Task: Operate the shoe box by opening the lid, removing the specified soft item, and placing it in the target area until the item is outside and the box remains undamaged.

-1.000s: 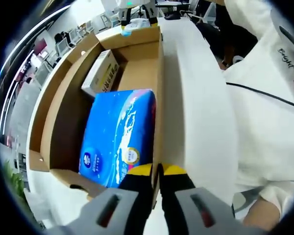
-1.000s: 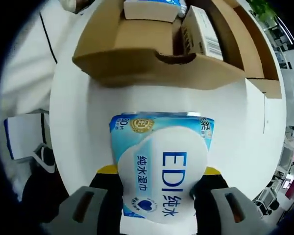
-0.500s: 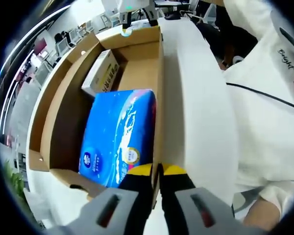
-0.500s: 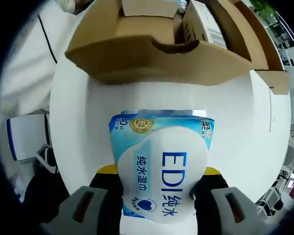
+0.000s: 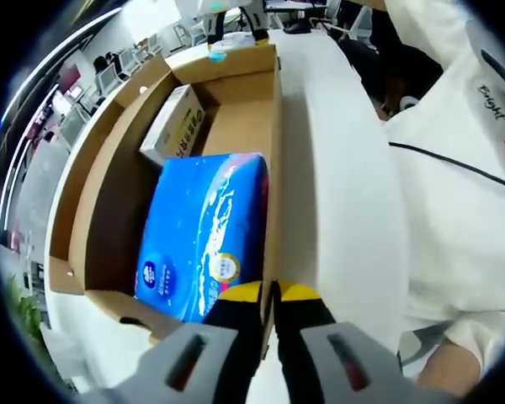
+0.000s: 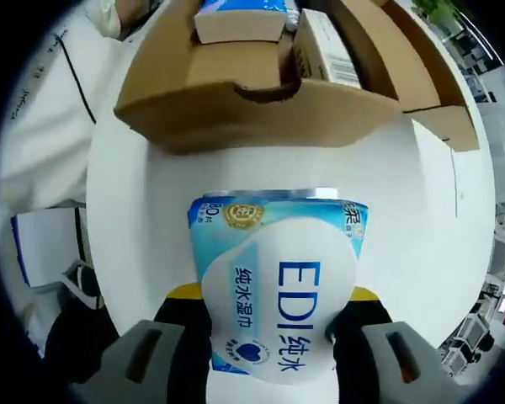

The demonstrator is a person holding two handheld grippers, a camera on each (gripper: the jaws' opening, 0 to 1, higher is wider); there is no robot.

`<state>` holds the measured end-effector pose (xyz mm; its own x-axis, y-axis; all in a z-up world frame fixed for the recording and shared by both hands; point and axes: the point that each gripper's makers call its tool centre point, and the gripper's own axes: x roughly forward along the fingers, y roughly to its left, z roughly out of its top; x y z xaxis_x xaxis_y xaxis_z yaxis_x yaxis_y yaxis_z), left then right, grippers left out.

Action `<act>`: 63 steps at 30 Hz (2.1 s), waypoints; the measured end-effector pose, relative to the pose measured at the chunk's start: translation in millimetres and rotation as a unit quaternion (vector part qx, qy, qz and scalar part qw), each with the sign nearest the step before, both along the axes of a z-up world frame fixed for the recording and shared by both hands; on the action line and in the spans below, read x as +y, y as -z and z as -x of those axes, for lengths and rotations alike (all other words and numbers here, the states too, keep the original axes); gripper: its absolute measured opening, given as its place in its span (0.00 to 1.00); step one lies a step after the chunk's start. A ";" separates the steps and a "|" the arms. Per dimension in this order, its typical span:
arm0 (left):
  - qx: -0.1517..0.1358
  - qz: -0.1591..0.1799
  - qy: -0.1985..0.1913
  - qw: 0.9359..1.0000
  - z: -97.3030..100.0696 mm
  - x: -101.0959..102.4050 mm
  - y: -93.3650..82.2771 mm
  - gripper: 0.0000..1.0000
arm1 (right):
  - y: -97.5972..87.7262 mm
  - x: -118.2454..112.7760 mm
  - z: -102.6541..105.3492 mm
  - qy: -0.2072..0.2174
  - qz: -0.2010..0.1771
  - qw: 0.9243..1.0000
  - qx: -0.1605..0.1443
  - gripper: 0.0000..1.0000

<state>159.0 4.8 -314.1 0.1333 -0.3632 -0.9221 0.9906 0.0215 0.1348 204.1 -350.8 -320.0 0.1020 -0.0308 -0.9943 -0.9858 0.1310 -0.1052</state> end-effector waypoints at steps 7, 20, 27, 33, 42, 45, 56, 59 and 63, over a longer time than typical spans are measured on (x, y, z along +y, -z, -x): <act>-0.003 0.001 0.001 1.000 -0.3 -0.1 -0.1 0.04 | 7.2 0.2 0.7 -0.004 0.014 1.000 0.017 0.57; -0.005 0.001 0.004 1.000 -0.2 0.0 -0.1 0.04 | 13.0 -2.4 2.6 0.003 0.035 0.999 0.023 0.61; -0.001 0.000 0.001 1.000 0.0 0.2 -0.2 0.04 | 12.2 -5.3 3.8 0.043 0.039 0.998 0.032 0.61; 0.000 -0.001 -0.002 1.000 0.0 0.2 -0.4 0.04 | 14.0 -1.7 1.7 0.037 0.035 0.998 0.029 0.63; 0.001 -0.009 -0.002 1.000 -0.1 1.6 0.2 0.04 | 5.0 -3.8 2.7 0.034 0.029 0.999 -0.006 0.62; 0.001 -0.009 -0.003 1.000 0.3 1.6 0.2 0.04 | -3.6 7.3 8.2 0.037 -0.012 0.999 -0.015 0.61; 0.002 -0.015 -0.003 1.000 0.0 2.5 1.0 0.04 | -19.8 13.3 10.2 0.046 -0.062 0.997 -0.031 0.62; 0.002 -0.014 -0.003 1.000 0.0 2.5 0.8 0.04 | -32.0 18.2 9.2 0.050 -0.092 0.994 -0.041 0.60; 0.001 -0.014 -0.003 1.000 -0.5 2.7 1.0 0.04 | -45.7 26.7 8.0 0.074 -0.154 0.984 -0.044 0.57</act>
<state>159.5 7.4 -315.1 0.1337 -0.3360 -0.9323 0.9908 0.0235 0.1336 196.1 -324.1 -274.4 0.2053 0.2500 -0.9462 -0.9424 0.3114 -0.1222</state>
